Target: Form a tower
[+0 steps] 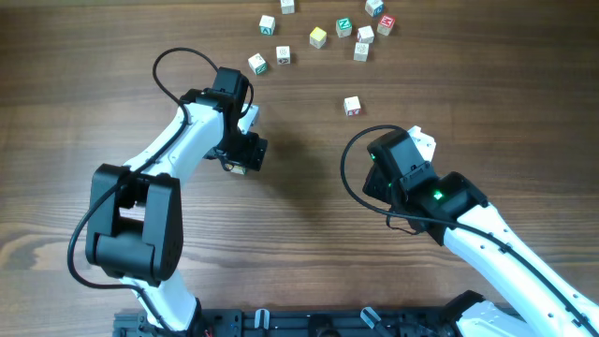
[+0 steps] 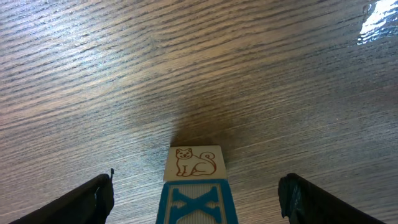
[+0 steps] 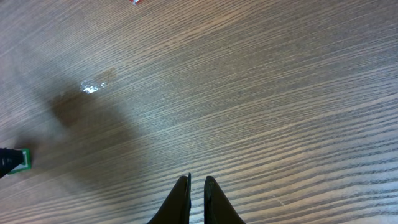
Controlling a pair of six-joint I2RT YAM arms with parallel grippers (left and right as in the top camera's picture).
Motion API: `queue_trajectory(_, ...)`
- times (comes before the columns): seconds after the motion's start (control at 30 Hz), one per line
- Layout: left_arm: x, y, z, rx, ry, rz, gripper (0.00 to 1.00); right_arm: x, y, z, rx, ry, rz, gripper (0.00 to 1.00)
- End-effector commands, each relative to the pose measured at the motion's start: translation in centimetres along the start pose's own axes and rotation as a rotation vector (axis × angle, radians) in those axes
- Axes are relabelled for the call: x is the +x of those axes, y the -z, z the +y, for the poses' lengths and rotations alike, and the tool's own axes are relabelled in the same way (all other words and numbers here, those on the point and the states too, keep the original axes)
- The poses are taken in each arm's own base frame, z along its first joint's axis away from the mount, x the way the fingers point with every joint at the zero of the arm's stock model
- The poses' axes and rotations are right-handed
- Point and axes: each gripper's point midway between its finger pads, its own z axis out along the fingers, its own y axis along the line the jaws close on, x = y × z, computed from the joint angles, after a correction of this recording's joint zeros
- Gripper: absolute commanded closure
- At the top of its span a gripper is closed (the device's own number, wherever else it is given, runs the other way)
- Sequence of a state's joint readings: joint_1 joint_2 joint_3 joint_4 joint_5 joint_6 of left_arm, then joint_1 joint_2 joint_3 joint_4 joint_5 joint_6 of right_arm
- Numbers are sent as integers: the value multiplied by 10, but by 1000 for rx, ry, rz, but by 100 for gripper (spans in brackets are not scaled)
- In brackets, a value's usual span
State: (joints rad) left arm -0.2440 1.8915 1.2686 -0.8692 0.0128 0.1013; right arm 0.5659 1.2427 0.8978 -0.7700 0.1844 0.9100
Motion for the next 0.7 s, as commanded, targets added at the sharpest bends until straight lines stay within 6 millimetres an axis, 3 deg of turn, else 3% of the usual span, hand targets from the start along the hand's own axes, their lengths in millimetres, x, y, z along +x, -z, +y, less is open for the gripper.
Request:
queue_trajectory(0.0,3,-6,2,-3,-24,13,11,-2,-4,-6,31,19,-12,90)
queue_trajectory(0.17,2,-6,12,-3,9,10,11,-2,-4,-6,31,18,-13,90)
queue_trajectory(0.4,2,-7,8,23,9,9,11,-3,-4,-5,25,17,-17,90)
queue_trajectory(0.47,3,-11,8,23,9,21,18,-3,-4,-5,25,17,-17,90)
queue_trajectory(0.67,4,-11,8,23,9,23,27,-3,-4,-5,25,17,-18,90)
